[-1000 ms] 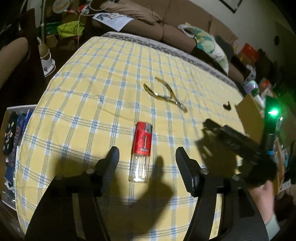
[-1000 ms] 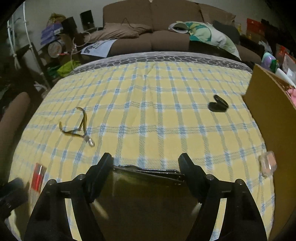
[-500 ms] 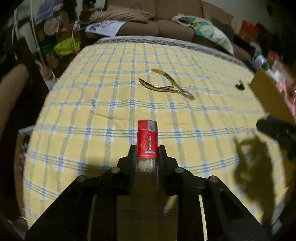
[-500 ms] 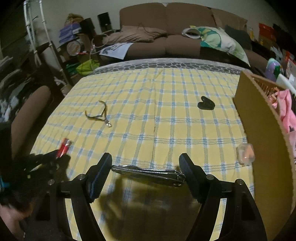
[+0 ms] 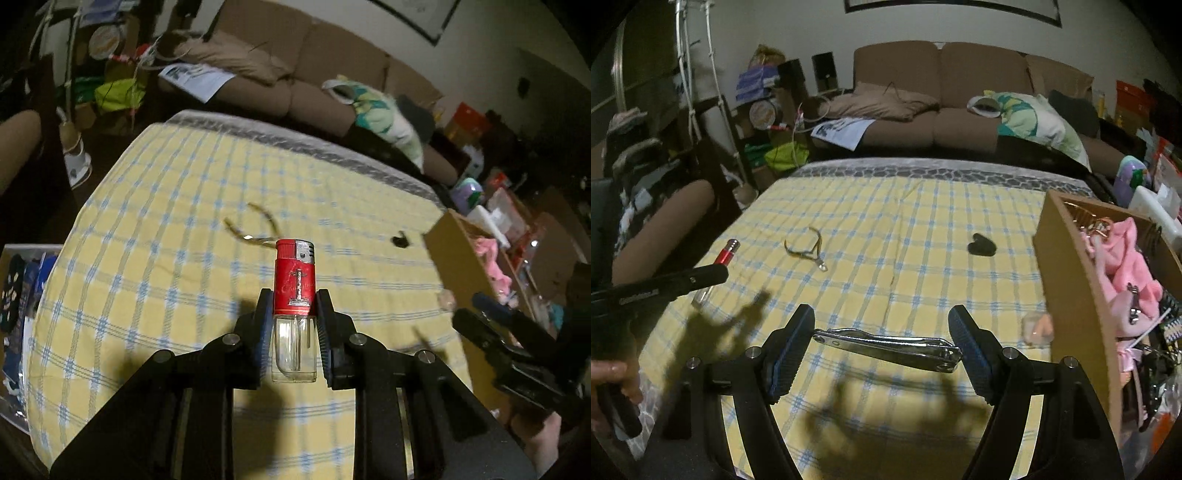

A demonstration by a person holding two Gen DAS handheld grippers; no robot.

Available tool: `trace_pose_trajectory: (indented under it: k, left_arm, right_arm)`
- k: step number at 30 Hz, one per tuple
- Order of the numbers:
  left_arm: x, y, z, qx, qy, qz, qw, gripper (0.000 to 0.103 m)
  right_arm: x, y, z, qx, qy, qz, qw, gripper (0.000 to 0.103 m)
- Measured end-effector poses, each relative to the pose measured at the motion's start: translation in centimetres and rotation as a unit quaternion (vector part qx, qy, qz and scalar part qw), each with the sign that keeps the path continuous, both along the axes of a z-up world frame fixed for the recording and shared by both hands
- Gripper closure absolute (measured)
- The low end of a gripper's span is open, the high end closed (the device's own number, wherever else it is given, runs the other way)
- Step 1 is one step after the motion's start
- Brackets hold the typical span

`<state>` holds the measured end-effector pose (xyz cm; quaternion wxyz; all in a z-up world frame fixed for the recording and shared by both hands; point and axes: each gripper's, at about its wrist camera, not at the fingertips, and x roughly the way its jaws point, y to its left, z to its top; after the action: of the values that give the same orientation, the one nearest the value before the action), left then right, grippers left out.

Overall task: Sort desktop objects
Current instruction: 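Carry lighter and nail clipper into cardboard box and open both tools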

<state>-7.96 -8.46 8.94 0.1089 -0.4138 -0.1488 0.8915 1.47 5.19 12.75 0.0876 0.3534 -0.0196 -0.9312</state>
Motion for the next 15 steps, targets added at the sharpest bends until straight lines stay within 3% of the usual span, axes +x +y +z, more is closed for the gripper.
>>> trace_pose_trajectory:
  k: [7, 15]
  left_arm:
    - [1.1, 5.4, 2.5, -0.025, 0.009, -0.049, 0.9985, 0.082]
    - [2.4, 15.0, 6.4, -0.001, 0.028, -0.125, 0.9918, 0.082]
  right_arm:
    - [1.4, 3.3, 2.4, 0.005, 0.018, -0.023, 1.0, 0.026]
    - [5.3, 11.0, 6.3, 0.015, 0.043, -0.083, 0.996, 0.026]
